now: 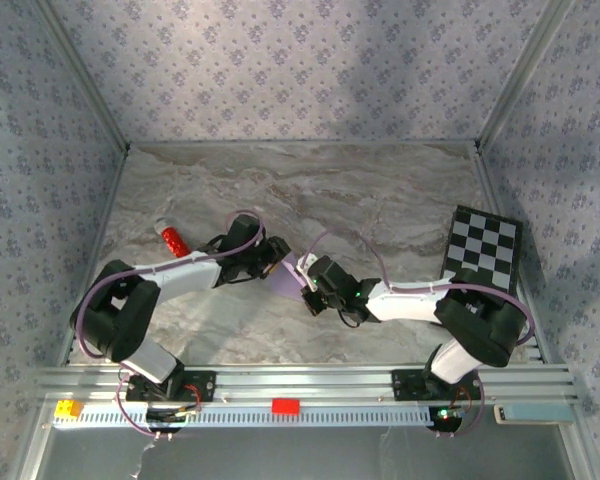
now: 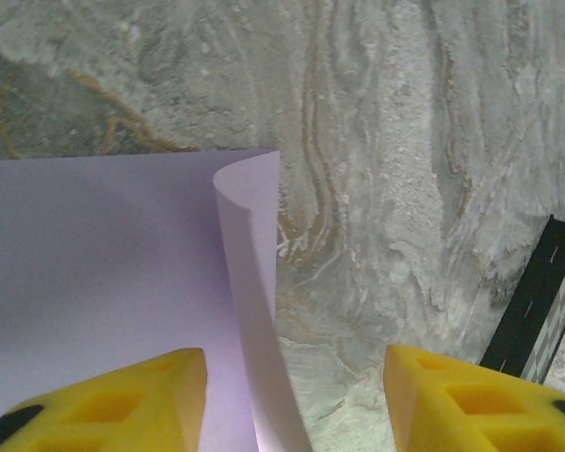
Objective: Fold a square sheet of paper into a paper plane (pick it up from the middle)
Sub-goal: Fourth fold the wing at the center of the table.
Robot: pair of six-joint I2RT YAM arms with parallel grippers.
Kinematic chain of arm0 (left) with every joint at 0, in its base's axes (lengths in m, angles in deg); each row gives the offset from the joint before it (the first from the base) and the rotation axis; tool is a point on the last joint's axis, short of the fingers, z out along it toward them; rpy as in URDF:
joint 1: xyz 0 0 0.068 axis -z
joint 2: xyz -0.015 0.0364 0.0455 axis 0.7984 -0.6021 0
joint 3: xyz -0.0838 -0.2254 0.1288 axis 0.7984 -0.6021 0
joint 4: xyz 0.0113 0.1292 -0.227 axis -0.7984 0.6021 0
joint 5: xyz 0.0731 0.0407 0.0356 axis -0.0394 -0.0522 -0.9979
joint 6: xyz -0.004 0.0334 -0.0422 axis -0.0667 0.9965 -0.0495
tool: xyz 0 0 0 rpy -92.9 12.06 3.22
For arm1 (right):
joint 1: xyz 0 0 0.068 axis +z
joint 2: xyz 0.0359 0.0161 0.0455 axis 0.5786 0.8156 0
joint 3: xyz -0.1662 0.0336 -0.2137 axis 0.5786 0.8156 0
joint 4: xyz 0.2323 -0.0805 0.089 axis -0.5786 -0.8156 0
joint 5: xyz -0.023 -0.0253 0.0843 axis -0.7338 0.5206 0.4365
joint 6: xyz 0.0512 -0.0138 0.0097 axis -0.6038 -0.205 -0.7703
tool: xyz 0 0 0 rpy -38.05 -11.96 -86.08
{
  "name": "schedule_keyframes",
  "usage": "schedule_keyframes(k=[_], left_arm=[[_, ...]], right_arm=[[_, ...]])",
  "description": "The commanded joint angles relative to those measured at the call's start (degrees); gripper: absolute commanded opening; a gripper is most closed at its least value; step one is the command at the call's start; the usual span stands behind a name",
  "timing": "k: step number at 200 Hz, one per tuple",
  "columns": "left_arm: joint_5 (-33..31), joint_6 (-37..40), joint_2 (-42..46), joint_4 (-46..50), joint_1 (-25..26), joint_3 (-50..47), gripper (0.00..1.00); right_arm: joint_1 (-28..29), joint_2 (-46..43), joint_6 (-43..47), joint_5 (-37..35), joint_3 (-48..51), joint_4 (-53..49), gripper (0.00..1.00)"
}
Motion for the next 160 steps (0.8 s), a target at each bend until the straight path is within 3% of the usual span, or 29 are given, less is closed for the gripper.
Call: schedule_keyframes(k=[1, 54, 73, 160], left_arm=[[0.40, -1.41, -0.48, 2.51, -0.41, 1.60, 0.42], [0.64, -1.86, 0.35, 2.54, -0.52, 1.38, 0.17], [0.99, -2.06, 0.40, 2.72, -0.53, 1.36, 0.12], [1.59, -2.48, 0.25, 2.54, -0.48, 1.46, 0.07]], right_arm=[[0.73, -0.05, 2.33, -2.36, 0.39, 1.12, 0.08], [1.79, 0.20, 6.21, -3.76, 1.00, 2.52, 0.17], [2.05, 0.53, 8.00, -4.06, 1.05, 3.22, 0.19], [2.76, 2.30, 10.41, -8.19, 1.27, 6.60, 0.25]])
